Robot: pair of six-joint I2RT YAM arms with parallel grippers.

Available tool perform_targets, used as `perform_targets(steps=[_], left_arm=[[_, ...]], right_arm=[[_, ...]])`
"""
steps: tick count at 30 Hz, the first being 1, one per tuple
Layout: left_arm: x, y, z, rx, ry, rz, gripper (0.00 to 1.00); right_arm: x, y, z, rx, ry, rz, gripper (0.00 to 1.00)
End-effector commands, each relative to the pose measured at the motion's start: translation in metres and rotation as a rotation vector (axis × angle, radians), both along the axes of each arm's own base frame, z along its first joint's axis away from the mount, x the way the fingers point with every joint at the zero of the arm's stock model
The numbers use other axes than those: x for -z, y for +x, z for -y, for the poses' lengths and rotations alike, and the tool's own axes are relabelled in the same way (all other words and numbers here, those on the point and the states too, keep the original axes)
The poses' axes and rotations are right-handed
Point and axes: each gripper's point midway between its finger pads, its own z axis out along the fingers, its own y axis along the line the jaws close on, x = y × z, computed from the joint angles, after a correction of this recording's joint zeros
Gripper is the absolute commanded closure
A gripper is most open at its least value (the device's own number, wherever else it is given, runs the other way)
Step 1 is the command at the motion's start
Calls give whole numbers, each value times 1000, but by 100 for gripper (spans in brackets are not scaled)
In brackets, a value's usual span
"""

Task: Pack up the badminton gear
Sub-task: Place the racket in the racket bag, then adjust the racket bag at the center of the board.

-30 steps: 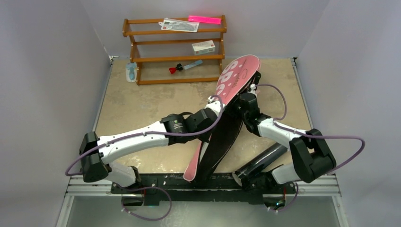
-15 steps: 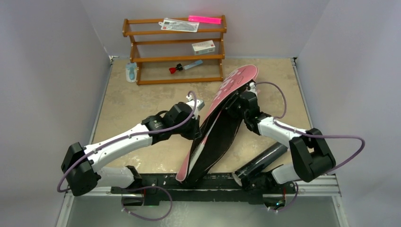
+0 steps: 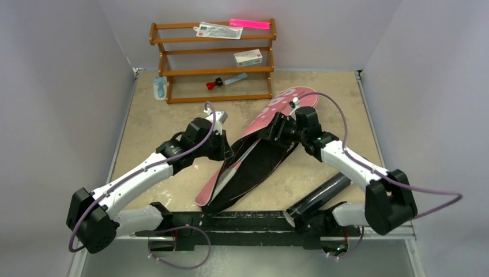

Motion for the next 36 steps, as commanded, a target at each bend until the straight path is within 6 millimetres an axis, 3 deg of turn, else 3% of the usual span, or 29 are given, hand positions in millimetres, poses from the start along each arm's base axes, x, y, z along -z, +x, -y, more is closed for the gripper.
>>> perform_targets(steps=[1,5,9,12,19,22,24,25,28,30,33,36], left_arm=[[-29,10,9,4,-126,63,100],[-21,20,-8,-53,-23,90,100],[-16,33,-42,-177,144,126,100],[-20,39,-66,-265,230,161,100],[-26,37,-84,-264,327,185,100],[-23,33,-77,-181,339,189,100],[-20,25,-66,-83,326,172,93],[-18,19,-60,-31,316,152,85],[-23,-1,-35,132,245,167,45],[-29,-11,-21,188,228,225,32],[-33,-20,-2,238,259,282,30],[-22,-18,15,250,301,278,33]], right_arm=[[-37,-14,17,-48,-27,111,29],[-38,-25,34,-33,-49,132,28],[-27,-31,53,5,-138,112,28],[-14,-29,77,111,-231,88,29],[-2,-14,106,240,-305,126,36],[5,-9,109,256,-330,114,35],[9,-7,118,302,-355,116,33],[11,-6,123,330,-368,121,33],[13,-5,137,395,-396,159,32],[14,-6,142,414,-410,172,35],[16,-7,151,454,-442,162,37],[17,-7,157,484,-465,153,38]])
